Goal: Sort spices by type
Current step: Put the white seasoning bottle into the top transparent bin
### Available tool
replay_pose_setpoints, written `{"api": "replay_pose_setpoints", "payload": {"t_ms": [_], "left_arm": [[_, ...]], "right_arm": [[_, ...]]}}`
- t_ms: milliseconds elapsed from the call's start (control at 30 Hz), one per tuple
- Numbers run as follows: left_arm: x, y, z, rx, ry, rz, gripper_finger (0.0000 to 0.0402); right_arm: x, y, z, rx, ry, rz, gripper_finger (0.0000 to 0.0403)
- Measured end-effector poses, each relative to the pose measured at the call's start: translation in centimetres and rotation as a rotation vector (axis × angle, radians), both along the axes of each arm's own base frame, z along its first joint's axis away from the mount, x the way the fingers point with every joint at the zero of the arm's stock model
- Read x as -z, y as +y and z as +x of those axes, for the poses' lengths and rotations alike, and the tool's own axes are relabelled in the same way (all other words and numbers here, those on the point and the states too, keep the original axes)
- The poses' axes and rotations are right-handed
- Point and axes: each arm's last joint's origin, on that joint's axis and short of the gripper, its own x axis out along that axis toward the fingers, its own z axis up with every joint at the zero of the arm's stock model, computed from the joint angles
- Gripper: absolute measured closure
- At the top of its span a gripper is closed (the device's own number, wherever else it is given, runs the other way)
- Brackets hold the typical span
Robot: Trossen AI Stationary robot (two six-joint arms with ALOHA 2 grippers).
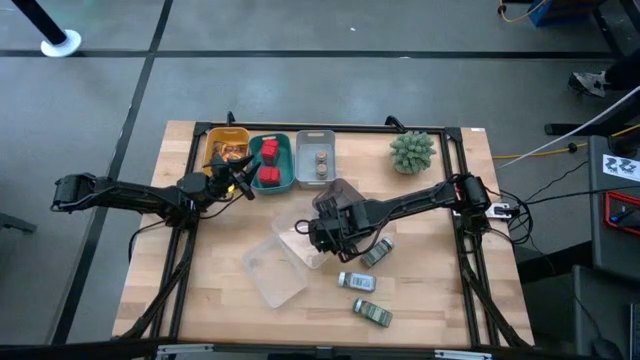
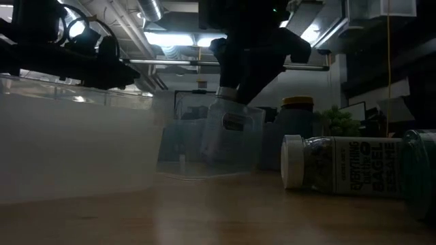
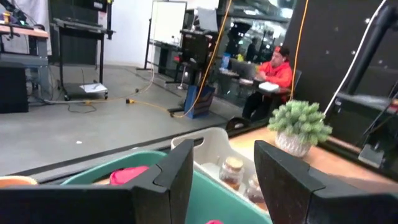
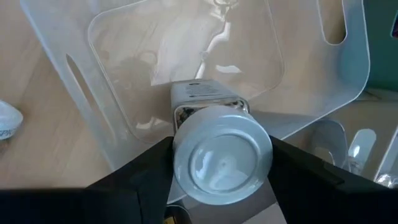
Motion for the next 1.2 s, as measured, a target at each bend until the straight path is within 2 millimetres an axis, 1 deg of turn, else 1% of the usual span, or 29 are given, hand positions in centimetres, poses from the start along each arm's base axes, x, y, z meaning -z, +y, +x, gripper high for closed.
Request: {"api": "replay_pose_setpoints", "payload": {"t_ms": [167,333,400,600,800,900,1000,1200], "left_arm": [[-0.6,-0.1,-0.1,0.019,-0.056,0.011,0.0247],[-1.9,-0.8,-0.2,0.189,-0.137,0.104,0.0247],[-2.4,-1.1,-0.3,0.225,-0.162,0.149,0.0247],[-3.3,-2.1,-1.0,0.266,-0.189,0.248,0.0247],[-3.6,-2.5,-1.2,0.298,-0.207,0.262,0.0247],[-3.5,-2.6,-1.2,0.305,-0.190,0.259,0.0247],[-3.4,-2.6,-1.2,0.305,-0.186,0.258,0.0247],[-3.3,-2.6,-1.1,0.307,-0.170,0.254,0.0247]], "right_arm": [[0.1,0.1,0.0,-0.008,0.010,0.040,0.0164],[0.1,0.1,0.0,-0.008,0.011,0.041,0.0164],[0.1,0.1,0.0,-0.008,0.011,0.041,0.0164],[0.1,0.1,0.0,-0.003,0.011,0.025,0.0164],[0.0,0.0,-0.4,-0.002,0.042,0.016,0.0164],[-0.9,-0.1,-0.8,-0.001,0.090,0.007,0.0164],[-1.9,-0.1,-0.9,-0.001,0.100,0.005,0.0164],[-4.9,-0.1,-0.8,0.070,0.061,0.044,0.0164]]}}
